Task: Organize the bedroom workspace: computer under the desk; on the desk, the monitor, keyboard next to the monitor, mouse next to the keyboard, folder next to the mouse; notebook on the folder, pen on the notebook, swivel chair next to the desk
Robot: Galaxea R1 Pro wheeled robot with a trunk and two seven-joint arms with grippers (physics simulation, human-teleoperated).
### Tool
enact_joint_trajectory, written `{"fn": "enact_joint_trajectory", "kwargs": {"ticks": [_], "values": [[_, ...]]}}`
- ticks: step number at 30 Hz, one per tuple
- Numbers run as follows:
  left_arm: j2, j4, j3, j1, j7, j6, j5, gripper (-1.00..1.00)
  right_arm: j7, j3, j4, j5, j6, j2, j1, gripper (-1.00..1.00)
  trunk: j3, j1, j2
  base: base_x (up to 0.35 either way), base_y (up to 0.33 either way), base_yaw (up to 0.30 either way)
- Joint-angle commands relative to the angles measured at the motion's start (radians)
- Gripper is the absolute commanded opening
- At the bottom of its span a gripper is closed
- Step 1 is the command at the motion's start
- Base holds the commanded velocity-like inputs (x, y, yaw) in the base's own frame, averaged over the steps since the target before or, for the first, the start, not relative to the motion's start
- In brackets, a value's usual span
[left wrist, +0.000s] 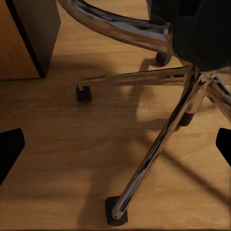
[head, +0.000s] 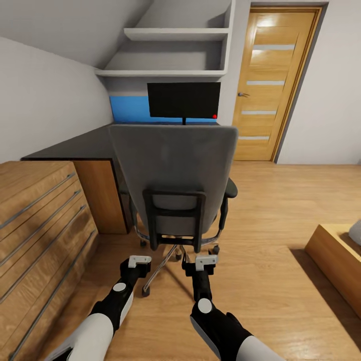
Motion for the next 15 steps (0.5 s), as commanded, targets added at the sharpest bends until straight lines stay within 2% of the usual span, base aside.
{"fn": "enact_joint_trajectory", "kwargs": {"ticks": [1, 12, 15], "values": [[-0.001, 0.0, 0.008, -0.001, -0.002, -0.004, -0.01, 1.0, -0.005, 0.007, 0.0, -0.01, -0.006, -0.001, -0.002, 1.0, -0.001, 0.0, 0.0, -0.048, 0.0, 0.0], [-0.001, 0.0, 0.008, -0.001, -0.002, -0.004, -0.01, 1.0, 0.002, 0.006, 0.0, -0.012, -0.006, -0.006, -0.002, 1.0, -0.001, 0.0, 0.0, -0.011, -0.003, 0.0], [-0.001, 0.0, 0.008, -0.001, -0.002, -0.005, -0.01, 1.0, 0.014, 0.006, 0.0, -0.013, -0.006, -0.008, -0.001, 1.0, -0.001, 0.0, 0.0, 0.016, -0.135, 0.0]]}}
